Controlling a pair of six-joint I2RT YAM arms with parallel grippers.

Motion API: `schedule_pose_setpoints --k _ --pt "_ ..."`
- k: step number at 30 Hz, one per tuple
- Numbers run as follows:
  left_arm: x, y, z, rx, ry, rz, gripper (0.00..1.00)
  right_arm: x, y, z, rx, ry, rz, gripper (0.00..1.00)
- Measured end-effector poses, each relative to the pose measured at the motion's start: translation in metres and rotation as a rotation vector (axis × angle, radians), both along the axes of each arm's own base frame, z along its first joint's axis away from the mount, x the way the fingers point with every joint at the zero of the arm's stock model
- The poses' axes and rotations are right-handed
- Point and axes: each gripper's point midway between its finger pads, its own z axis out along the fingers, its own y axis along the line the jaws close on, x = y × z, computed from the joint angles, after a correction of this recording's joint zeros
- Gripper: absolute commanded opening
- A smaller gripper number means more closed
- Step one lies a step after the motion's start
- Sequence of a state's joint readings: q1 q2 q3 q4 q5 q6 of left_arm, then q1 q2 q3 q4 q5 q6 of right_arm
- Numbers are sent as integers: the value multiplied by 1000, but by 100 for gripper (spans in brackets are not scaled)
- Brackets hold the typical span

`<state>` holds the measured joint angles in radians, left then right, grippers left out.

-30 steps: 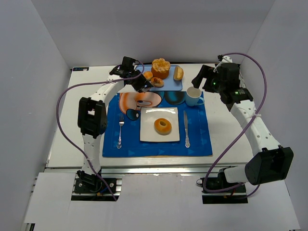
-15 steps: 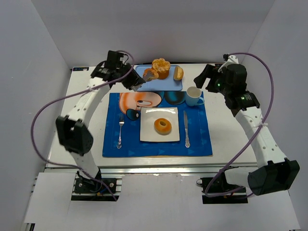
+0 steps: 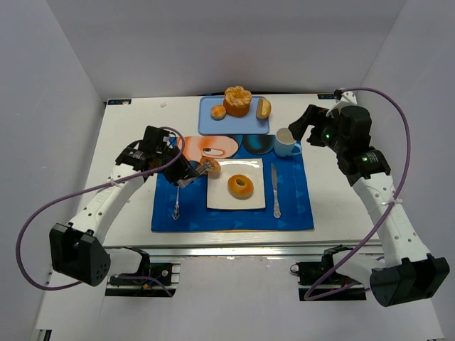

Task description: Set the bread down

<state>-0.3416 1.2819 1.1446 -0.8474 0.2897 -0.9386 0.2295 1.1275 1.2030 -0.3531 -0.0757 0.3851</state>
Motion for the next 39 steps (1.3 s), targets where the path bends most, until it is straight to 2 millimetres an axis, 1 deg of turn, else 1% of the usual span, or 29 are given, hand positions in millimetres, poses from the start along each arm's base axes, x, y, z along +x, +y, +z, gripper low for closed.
schedule_pose_setpoints --k 3,11,12,15,16,18,19,21,22,26,27,28,29,31,35,39 --pt "-6 -1 -10 2 21 0 31 -5 -1 -2 1 5 3 89" --pt "-13 -16 -15 -17 9 -43 35 -10 -1 -5 -1 16 6 89" --pt "-14 -18 -15 -18 8 -51 40 -10 -1 -6 -1 17 6 89" --pt "-16 -23 -16 -17 9 -68 46 -10 -1 -7 -2 23 6 89" --pt "-17 -23 -17 -14 12 -73 54 -11 -1 -7 -3 26 6 89" --pt "-19 -23 -21 -2 22 -81 59 -11 -1 -8 -4 29 6 89" --pt "-19 -23 -21 4 29 -81 64 -11 -1 -8 -4 31 6 89" --pt "-20 -21 -22 17 34 -80 69 -12 -2 -8 -5 32 6 89" --pt "-19 -21 -20 22 33 -78 70 -13 -2 -8 -4 31 6 89" --pt "-15 -20 -9 25 13 -72 70 -14 -2 -6 -3 25 6 89" --pt "-13 -20 -4 29 5 -67 69 -14 -2 -6 -3 24 6 89" --pt "-12 -18 0 37 0 -61 66 -14 -2 -6 -3 24 6 89" --pt "-11 -17 5 46 -4 -55 59 -14 -2 -6 -3 24 6 89" --pt "-6 -13 17 65 -32 -41 54 -14 -2 -6 -3 24 6 89" --pt "3 -8 40 91 -89 -16 52 -14 -2 -6 -3 24 7 89" --pt "6 0 48 128 -105 12 51 -13 -2 -7 -3 26 7 89"
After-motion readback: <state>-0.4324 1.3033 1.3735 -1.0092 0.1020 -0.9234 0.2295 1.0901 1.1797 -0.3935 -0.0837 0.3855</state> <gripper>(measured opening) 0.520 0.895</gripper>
